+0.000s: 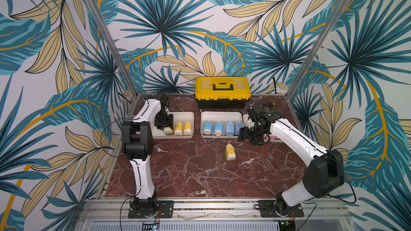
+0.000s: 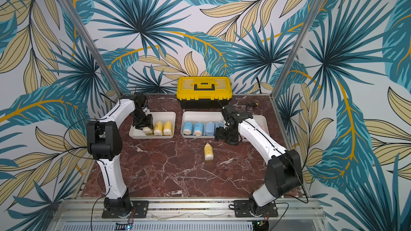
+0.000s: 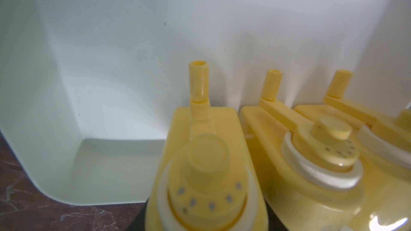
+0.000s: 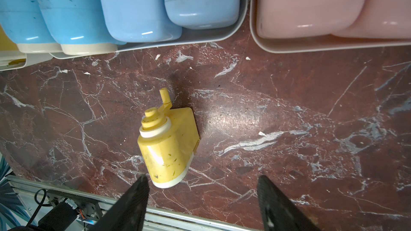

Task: Place the pencil sharpeners by color into the storage box
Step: Place the pencil sharpener in the storage box.

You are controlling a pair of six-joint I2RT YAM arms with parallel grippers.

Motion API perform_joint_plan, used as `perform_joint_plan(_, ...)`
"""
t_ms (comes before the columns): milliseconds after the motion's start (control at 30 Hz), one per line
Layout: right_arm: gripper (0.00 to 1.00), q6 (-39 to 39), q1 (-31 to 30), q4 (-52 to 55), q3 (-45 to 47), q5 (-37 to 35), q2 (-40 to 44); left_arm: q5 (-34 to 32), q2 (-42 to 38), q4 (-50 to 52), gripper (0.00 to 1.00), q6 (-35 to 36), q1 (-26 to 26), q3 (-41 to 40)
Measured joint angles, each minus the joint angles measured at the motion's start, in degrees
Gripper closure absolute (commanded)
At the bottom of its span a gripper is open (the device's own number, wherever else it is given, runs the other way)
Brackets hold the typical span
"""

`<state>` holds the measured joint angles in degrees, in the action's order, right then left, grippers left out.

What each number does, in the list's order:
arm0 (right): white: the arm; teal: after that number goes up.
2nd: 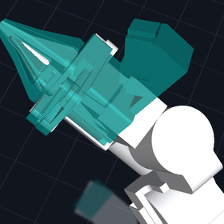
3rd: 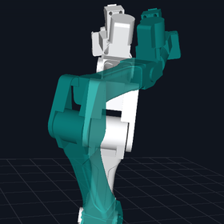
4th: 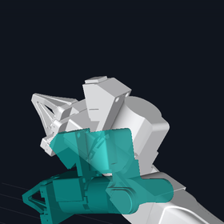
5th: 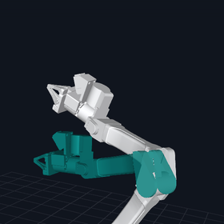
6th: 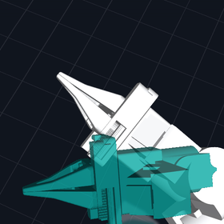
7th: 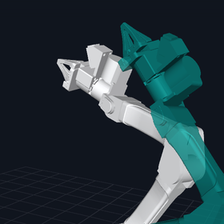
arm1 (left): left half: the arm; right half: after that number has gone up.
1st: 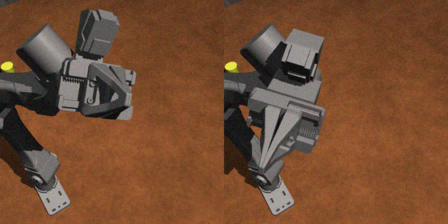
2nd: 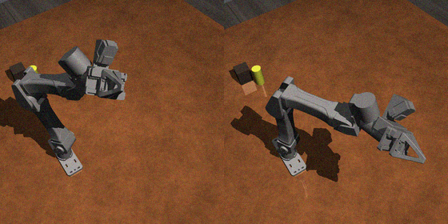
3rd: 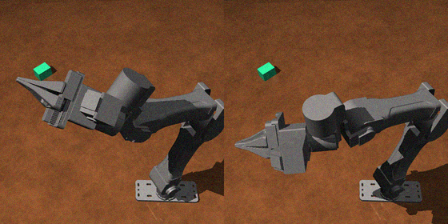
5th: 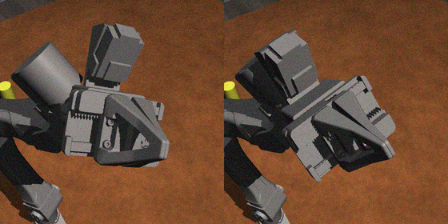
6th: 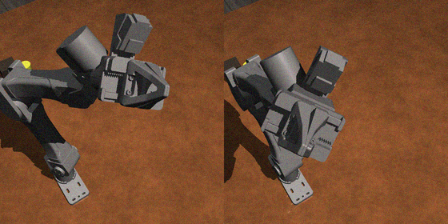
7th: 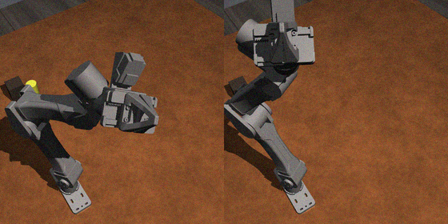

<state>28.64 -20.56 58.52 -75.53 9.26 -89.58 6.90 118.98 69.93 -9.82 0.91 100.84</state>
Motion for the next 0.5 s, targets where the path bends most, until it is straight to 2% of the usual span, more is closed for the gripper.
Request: perform_joint_plan(500,0.22,0.02,0.0,-0.42,0.76,0.66,0.55,0.85,0.02,-0.02,0.58,0.07,0.0,-0.52)
